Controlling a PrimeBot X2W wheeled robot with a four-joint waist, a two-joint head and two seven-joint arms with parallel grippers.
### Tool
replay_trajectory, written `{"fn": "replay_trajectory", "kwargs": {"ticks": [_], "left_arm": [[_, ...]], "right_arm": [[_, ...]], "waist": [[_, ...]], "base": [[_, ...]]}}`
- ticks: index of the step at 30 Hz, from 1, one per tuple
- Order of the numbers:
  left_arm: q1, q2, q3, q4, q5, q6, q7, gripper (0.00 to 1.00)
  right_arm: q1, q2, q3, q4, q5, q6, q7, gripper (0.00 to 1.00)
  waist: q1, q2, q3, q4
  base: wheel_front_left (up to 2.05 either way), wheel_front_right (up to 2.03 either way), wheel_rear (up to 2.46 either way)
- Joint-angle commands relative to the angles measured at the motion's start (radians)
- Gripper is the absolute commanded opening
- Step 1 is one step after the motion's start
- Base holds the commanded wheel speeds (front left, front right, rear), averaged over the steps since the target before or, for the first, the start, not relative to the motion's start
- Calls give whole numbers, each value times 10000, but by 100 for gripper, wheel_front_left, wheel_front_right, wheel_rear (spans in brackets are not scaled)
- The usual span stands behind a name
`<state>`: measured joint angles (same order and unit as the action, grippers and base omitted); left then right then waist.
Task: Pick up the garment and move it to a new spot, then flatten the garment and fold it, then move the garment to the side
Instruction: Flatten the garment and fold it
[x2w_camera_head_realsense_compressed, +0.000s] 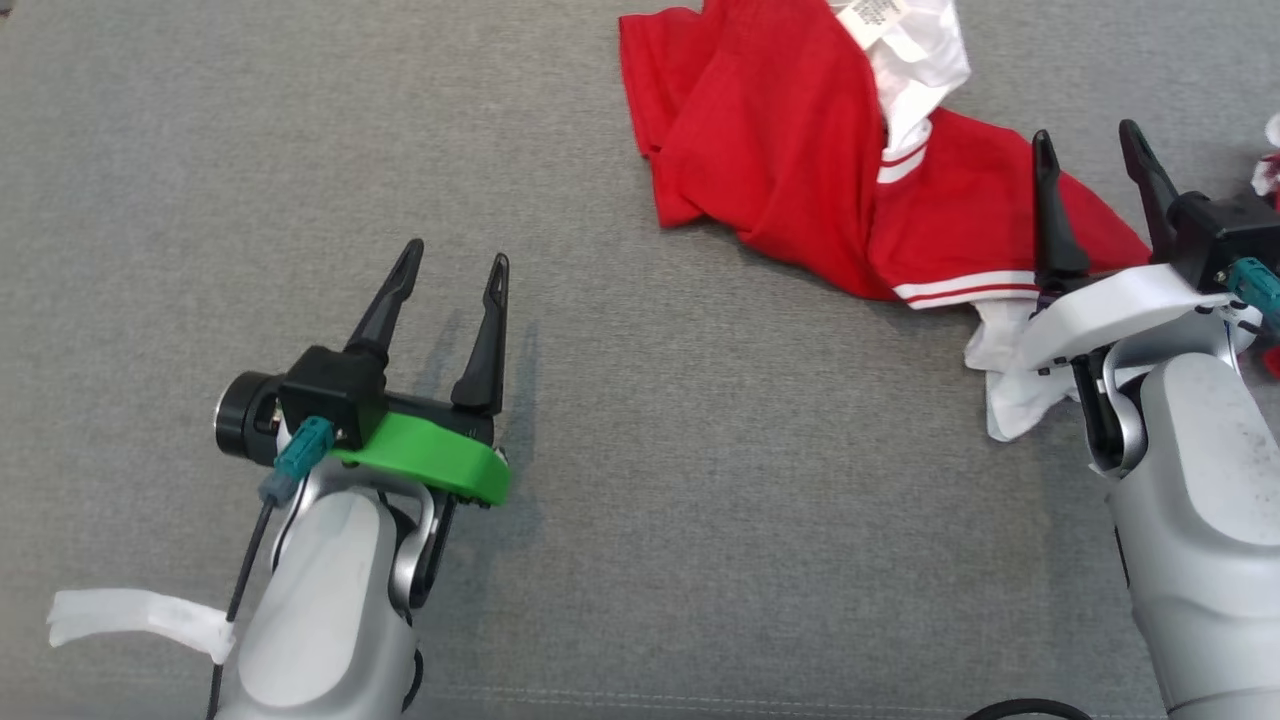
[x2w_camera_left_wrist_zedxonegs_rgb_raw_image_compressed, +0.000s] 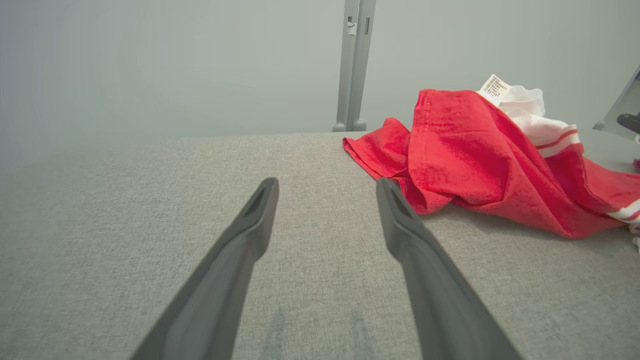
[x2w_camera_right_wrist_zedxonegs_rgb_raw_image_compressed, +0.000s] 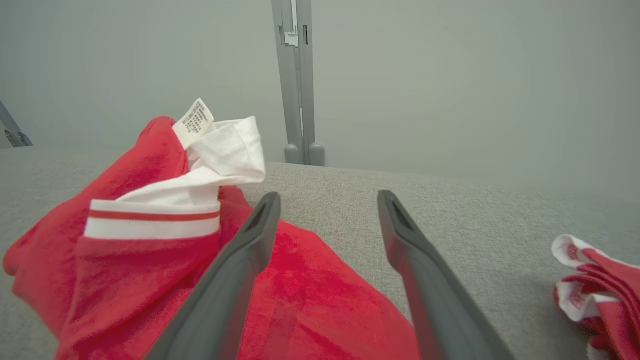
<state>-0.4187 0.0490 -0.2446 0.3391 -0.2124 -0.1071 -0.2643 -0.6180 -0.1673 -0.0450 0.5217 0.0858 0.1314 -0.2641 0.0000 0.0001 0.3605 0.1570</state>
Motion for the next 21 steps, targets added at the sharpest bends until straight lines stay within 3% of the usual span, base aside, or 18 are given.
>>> {"fn": "replay_trajectory", "kwargs": {"ticks": [1,12,21], "left_arm": [[-323,30,83,135,162,-72,4,100],[-2877,400,-267,2430,146,-244,5,100],[-4325,1148,-836,4708,-806,-241,4,100]], "right_arm": [[299,87,32,-252,111,-16,1,100],[1557,719,318,-1734,550,-16,1,100],[1651,986,325,-2068,640,-16,1,100]], "waist": [[0,-1,-246,-1133],[0,-1,236,-3182],[0,-1,766,-4006]], "base": [[0,0,0],[0,0,0],[0,0,0]]}}
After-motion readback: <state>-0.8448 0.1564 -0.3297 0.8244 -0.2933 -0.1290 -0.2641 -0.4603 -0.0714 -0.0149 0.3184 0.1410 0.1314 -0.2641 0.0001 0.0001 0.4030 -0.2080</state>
